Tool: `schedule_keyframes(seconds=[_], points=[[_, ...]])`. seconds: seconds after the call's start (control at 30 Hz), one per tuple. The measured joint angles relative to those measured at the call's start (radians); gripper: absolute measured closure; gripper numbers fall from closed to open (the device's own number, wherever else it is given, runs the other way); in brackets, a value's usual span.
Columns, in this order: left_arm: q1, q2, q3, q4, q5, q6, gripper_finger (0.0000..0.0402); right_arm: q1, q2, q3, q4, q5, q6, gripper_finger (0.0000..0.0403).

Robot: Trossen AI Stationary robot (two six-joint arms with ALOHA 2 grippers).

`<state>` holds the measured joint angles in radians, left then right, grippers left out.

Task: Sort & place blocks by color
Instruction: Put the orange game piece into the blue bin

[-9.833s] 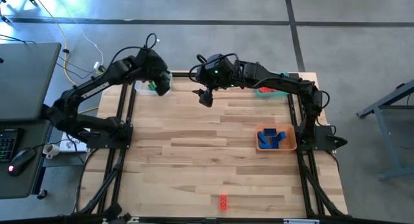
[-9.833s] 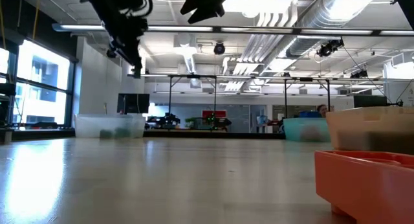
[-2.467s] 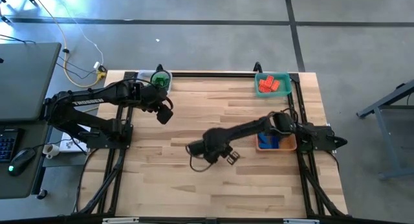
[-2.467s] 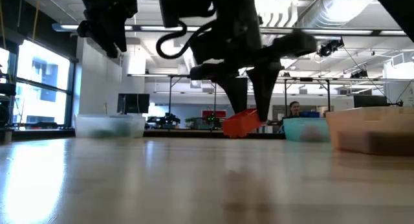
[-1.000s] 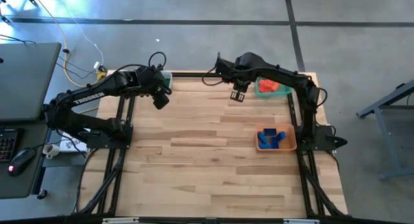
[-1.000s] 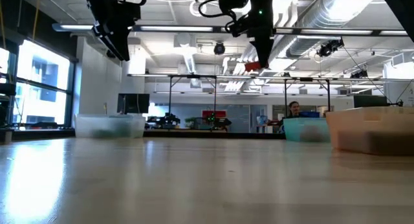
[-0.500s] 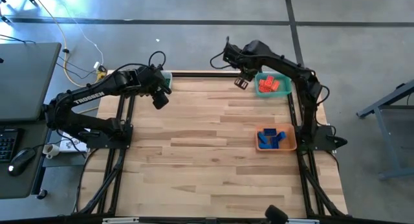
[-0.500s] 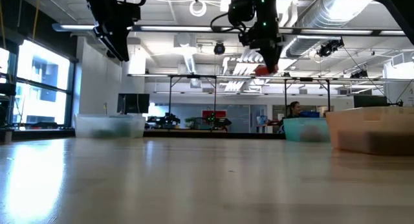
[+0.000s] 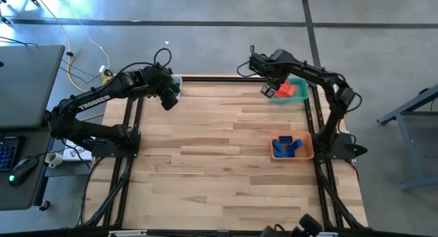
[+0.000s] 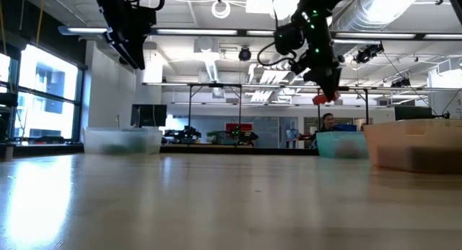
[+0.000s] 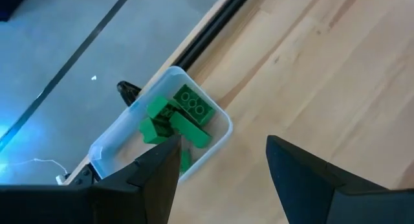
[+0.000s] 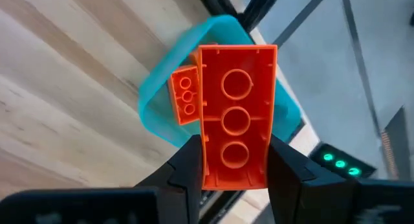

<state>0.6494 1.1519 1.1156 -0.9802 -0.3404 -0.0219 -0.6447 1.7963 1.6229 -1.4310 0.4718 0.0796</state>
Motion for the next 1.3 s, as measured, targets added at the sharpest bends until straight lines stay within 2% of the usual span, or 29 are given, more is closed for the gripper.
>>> schedule_keyframes(seconds=[0.3, 0.67, 1.03, 1.13, 1.3], points=[[0.047, 0.0, 0.0, 0.046, 0.073, 0.042, 0.0188, -0.107, -0.136, -0.222, 0.217, -0.002, 0.109, 0.0301], [0.085, 0.0, 0.0, 0.047, 0.077, 0.042, 0.0188, -0.313, -0.155, -0.384, 0.349, -0.183, 0.303, 0.0301], [0.085, 0.0, 0.0, 0.064, 0.084, 0.035, 0.0188, -0.429, -0.155, -0.468, 0.488, -0.284, 0.327, 0.0301], [0.085, 0.0, 0.0, 0.064, 0.104, 0.034, 0.0188, -0.429, -0.155, -0.468, 0.488, -0.293, 0.339, 0.0278], [0.085, 0.0, 0.0, 0.064, 0.122, 0.034, 0.0188, -0.428, -0.155, -0.468, 0.473, -0.29, 0.345, 0.0208]])
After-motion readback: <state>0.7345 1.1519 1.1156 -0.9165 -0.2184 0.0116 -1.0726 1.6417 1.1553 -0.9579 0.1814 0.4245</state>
